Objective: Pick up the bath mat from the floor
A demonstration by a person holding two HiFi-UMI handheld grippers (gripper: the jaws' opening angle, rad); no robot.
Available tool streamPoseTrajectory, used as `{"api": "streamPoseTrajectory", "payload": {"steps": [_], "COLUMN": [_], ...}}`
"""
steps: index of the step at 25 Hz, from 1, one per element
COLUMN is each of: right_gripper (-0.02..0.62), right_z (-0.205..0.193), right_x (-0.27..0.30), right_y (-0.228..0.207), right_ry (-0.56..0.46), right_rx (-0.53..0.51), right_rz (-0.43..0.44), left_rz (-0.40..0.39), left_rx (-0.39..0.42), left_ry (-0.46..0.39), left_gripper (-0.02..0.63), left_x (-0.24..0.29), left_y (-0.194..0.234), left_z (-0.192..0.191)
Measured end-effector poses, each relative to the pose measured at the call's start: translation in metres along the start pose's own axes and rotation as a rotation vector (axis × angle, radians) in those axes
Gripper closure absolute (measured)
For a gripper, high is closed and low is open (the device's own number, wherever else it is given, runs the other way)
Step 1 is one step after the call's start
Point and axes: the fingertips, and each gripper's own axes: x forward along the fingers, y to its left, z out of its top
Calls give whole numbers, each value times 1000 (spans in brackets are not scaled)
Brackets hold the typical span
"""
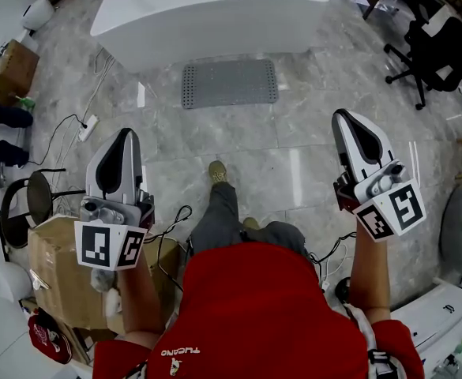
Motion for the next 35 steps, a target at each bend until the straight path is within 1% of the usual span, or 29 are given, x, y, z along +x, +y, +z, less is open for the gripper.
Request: {"api": "streamPoseTrajectory", "payload": {"steps": [5,10,14,19,23,26,30,35], "right_gripper": [594,594,594,594,594,594,594,594], "right_z": [-7,-4,1,6,7,8,8,9], "right_x": [36,93,143,201,238,258,274,295], "right_y": [-20,-37,-53,-65,-73,-77,-81,-86], "right_ry": [10,9,0,-18,-23,-21,8,4], "right_rx": [-8,-17,-17,-22,-28,-35,-47,-54], "right_rz": [-6,-7,-26,-42,-73,-83,-84,-87], "left_rz": [-8,-5,-13,-40,-67,-74,-84,-80], "left_rx": [-11,-5,2,16,11,6,-3,-7], "left_ry": [-9,-8,-7,-12,-15,-20,-24,-24], "left_gripper": [601,601,601,601,601,601,601,601], "left_x": [35,75,111,153,178,194,208,220], "left_y": [25,72,116,161,192,210,223,240], "left_z": [-11,-17,-17,-20,-27,-31,-31,-35]}}
